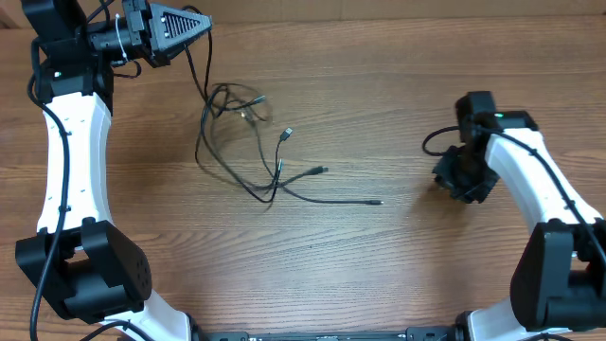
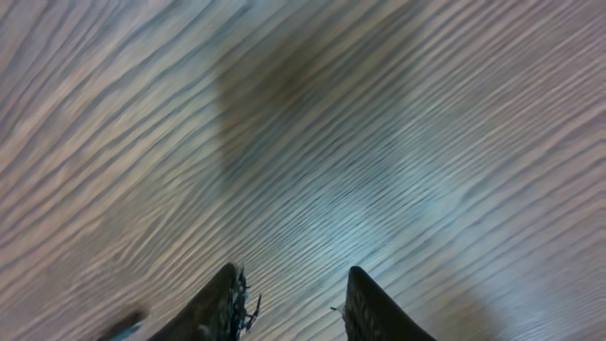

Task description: Untangle cables

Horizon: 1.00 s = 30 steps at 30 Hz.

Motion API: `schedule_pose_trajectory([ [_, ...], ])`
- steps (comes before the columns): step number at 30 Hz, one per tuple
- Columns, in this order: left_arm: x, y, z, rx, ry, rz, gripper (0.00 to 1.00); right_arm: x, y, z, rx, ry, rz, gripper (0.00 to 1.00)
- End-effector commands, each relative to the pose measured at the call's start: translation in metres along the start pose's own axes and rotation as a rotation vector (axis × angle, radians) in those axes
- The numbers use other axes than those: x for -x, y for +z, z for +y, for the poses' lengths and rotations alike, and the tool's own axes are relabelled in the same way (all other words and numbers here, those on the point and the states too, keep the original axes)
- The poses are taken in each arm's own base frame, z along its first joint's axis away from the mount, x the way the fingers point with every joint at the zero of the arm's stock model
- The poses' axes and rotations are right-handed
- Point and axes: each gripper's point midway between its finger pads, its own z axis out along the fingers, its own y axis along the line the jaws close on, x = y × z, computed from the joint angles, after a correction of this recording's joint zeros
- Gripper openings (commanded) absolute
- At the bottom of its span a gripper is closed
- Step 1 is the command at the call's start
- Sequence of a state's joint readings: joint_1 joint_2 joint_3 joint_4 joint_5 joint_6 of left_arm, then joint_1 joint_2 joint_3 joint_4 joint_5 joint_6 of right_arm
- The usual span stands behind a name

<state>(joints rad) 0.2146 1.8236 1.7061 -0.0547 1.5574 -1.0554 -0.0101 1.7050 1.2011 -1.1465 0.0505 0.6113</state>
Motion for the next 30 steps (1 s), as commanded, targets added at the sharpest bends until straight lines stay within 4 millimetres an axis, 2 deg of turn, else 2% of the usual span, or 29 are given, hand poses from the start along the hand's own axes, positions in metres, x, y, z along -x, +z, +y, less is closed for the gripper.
schedule_pose_trajectory([
  [1, -0.010, 0.008, -0.027, -0.019, 0.078, 0.040, 0.04, -0.006, 0.000, 0.015, 0.147, -0.132, 0.073, 0.32],
  [4, -0.017, 0.023, -0.029, -0.034, 0.077, 0.076, 0.04, -0.023, -0.016, 0.051, 0.372, -0.335, 0.115, 0.40],
  [6, -0.025, 0.039, -0.032, -0.050, 0.086, 0.113, 0.04, -0.045, -0.037, 0.081, 0.568, -0.509, 0.139, 0.49],
  [10, -0.040, 0.065, -0.038, -0.078, 0.097, 0.180, 0.04, -0.076, -0.069, 0.120, 0.811, -0.687, 0.154, 0.61],
  [15, -0.060, 0.095, -0.045, -0.106, 0.095, 0.251, 0.04, -0.100, -0.090, 0.165, 0.956, -0.806, 0.115, 0.72],
  [21, -0.077, 0.118, -0.051, -0.128, 0.086, 0.310, 0.04, -0.131, -0.104, 0.202, 1.030, -0.940, 0.058, 0.81],
  [23, -0.078, 0.123, -0.051, -0.118, 0.044, 0.309, 0.04, -0.132, -0.104, 0.209, 1.020, -0.924, 0.043, 0.82],
  [26, -0.078, 0.131, -0.054, -0.095, -0.069, 0.303, 0.04, -0.120, -0.103, 0.215, 0.985, -0.818, 0.019, 0.82],
  [30, -0.087, 0.141, -0.079, -0.131, -0.018, 0.353, 0.04, -0.111, -0.115, 0.228, 1.035, -0.732, 0.003, 0.79],
])
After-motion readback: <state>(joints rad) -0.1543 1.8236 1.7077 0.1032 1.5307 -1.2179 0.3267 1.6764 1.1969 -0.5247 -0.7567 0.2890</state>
